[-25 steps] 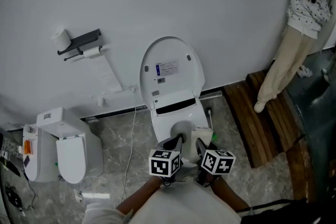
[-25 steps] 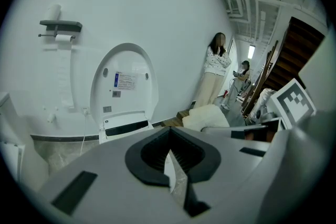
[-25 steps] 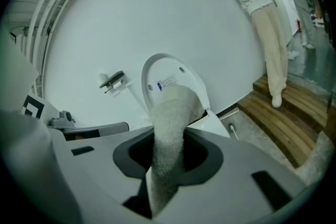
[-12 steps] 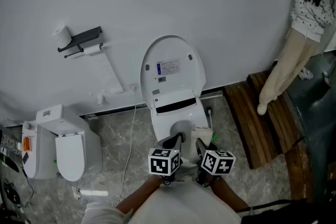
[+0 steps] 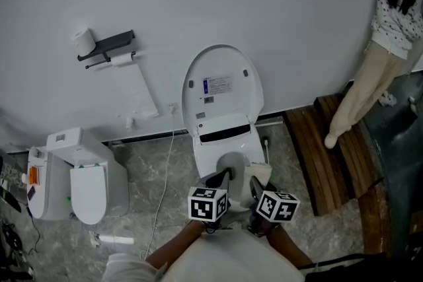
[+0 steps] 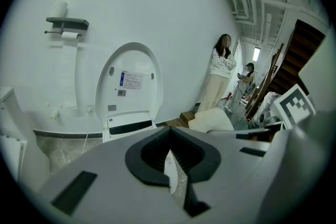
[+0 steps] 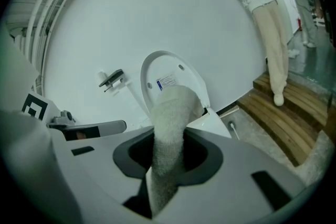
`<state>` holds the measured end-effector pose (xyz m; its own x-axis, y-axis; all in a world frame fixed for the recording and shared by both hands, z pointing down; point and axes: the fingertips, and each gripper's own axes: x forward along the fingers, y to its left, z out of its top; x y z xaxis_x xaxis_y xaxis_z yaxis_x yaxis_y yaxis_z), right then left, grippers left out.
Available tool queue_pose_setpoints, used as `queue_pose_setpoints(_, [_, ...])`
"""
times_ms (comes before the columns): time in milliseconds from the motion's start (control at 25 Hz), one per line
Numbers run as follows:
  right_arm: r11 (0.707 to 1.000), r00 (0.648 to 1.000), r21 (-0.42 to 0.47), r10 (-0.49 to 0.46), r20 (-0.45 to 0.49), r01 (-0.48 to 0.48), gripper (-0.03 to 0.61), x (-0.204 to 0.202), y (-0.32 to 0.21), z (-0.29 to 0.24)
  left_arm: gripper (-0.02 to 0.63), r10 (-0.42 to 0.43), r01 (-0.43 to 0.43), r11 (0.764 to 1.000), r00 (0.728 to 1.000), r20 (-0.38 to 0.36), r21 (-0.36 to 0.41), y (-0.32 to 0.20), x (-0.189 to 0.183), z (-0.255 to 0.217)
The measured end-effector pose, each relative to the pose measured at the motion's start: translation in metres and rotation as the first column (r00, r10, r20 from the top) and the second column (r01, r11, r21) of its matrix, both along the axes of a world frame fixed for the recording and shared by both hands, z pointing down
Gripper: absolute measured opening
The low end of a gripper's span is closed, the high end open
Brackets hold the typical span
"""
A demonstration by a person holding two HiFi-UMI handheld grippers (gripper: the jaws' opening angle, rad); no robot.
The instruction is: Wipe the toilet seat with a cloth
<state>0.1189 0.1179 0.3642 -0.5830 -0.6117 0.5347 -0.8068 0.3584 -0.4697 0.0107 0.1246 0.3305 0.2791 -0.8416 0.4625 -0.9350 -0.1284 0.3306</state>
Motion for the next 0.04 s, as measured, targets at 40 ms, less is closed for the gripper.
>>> queue_pose_setpoints(40, [1.000, 1.000, -0.002, 0.000, 0.005, 0.000, 0.089, -0.0011, 0.0001, 0.0004, 0.011, -0.001, 0.001, 1.000, 1.000, 0.000, 0.001, 0.0001, -0.0012, 0.0001])
